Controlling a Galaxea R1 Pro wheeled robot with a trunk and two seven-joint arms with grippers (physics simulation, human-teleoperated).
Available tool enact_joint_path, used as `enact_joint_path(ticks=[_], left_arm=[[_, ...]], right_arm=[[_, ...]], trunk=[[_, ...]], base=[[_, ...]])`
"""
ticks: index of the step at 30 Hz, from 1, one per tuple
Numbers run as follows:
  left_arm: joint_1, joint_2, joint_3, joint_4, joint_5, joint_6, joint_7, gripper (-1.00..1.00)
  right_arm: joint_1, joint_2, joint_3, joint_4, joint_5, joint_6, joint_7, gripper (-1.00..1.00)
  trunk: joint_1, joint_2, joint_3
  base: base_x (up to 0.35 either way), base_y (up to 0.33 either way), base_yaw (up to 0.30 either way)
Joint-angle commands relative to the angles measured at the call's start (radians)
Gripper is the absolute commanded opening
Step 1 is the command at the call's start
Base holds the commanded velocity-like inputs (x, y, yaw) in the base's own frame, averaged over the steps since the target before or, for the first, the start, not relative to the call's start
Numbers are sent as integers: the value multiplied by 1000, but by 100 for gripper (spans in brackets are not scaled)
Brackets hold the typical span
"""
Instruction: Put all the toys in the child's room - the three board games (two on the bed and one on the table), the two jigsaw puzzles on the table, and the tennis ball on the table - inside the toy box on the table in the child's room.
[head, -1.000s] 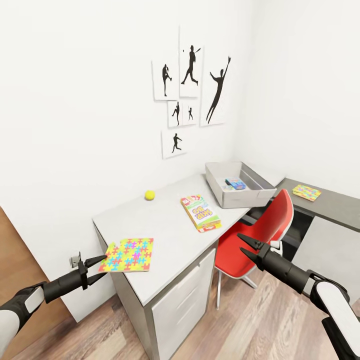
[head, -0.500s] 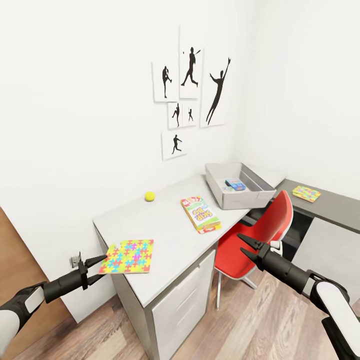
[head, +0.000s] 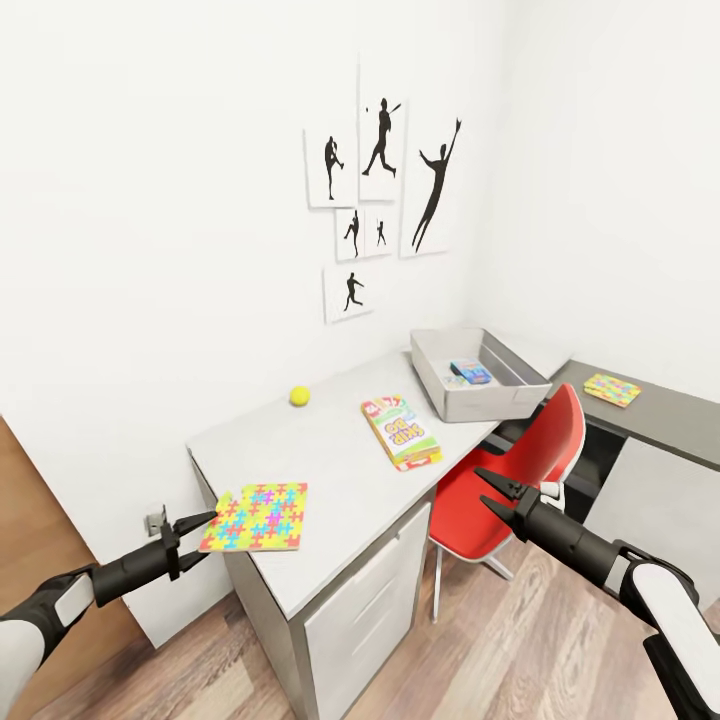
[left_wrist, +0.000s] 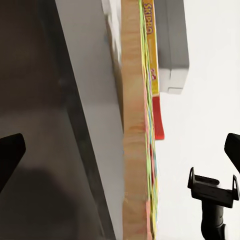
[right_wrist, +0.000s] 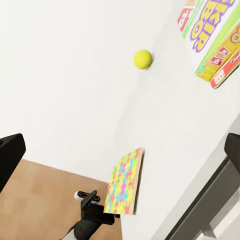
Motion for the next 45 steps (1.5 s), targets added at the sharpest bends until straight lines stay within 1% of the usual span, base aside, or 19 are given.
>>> enact_joint_path(ticks=[1, 7, 17, 35, 45], left_arm=[[-1, 0, 2, 0, 0, 10, -2, 100], [0, -3, 2, 1, 0, 12, -3, 100], [6, -5, 2, 1, 0, 10, -1, 100], [7, -5, 2, 1, 0, 9, 0, 100], [7, -10, 2, 1, 0, 7, 0, 100]], right_arm=[[0, 0, -1, 0, 4, 5, 5, 100], [-1, 0, -1, 0, 4, 5, 5, 100], [-1, 0, -1, 0, 4, 5, 5, 100], [-1, 0, -1, 1, 4, 5, 5, 100], [-1, 0, -1, 1, 4, 5, 5, 100]], trunk=[[0, -1, -1], [0, -1, -1], [0, -1, -1], [0, -1, -1], [0, -1, -1]], base=[[104, 0, 0], [154, 0, 0], [21, 0, 0], [-53, 0, 0], [-5, 0, 0]])
